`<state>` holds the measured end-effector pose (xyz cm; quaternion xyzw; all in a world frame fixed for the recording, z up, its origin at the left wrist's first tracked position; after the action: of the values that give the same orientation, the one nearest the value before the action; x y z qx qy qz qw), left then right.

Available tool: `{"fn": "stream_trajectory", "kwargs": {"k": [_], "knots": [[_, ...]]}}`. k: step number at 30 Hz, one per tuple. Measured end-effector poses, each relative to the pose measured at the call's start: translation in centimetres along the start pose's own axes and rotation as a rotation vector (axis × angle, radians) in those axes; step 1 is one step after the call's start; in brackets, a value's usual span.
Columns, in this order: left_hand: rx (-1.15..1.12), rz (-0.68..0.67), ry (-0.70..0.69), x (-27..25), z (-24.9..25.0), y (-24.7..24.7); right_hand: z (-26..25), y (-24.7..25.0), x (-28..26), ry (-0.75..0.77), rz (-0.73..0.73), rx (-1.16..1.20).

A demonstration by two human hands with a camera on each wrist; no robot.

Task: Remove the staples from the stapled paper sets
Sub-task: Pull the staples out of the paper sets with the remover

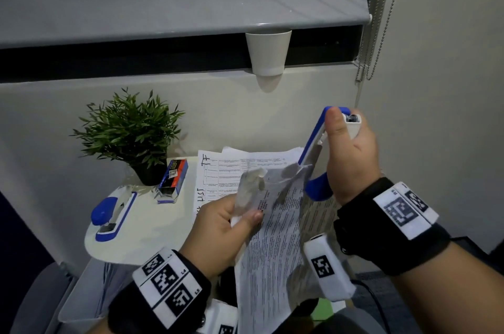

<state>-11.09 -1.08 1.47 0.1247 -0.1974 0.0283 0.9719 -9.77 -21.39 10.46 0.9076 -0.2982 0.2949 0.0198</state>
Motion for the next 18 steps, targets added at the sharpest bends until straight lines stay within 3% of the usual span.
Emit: {"fn": "stream_trajectory", "kwargs": {"k": [2,4,7,9,10,13,16,18], "knots": [[0.056,-0.017,0.002,0.1,-0.2,-0.2,0.3,0.3,0.3,-0.025,0.032,0.033],[0.271,0.044,-0.048,0.5,0.2,0.4,0.2,0.4,0.3,-0.020,0.039,0.026],[0.528,0.190,-0.303,0.7,4.0,1.1,-0.4,-0.2,-0.4,0.020,-0.003,-0.004],[0.585,0.164,-0.442,0.5,6.7,0.2,-0.7,-0.8,-1.3,0.037,-0.041,0.013],[0.601,0.091,-0.439,0.6,7.4,-0.6,-0.9,-1.1,-1.9,0.043,-0.057,0.033],[0.547,-0.166,-0.208,1.8,6.1,-2.6,-1.1,-2.0,-3.4,0.049,-0.101,0.090],[0.500,-0.266,-0.121,2.3,4.5,-3.5,-0.6,-2.4,-4.2,0.022,-0.126,0.136],[0.514,-0.298,-0.146,2.0,4.1,-4.0,-0.4,-2.2,-4.4,0.017,-0.121,0.151]]}}
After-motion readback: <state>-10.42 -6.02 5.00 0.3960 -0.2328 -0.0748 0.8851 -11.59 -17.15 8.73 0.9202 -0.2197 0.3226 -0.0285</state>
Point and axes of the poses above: each hand's wrist, its own x-axis towards the middle knuckle, its own y-axis out of the back of the hand, z = x × y, the point moved 9 cm from there along x, towards the middle knuckle, and after that the axes turned 9 degrees about z, right-handed, at the moved point
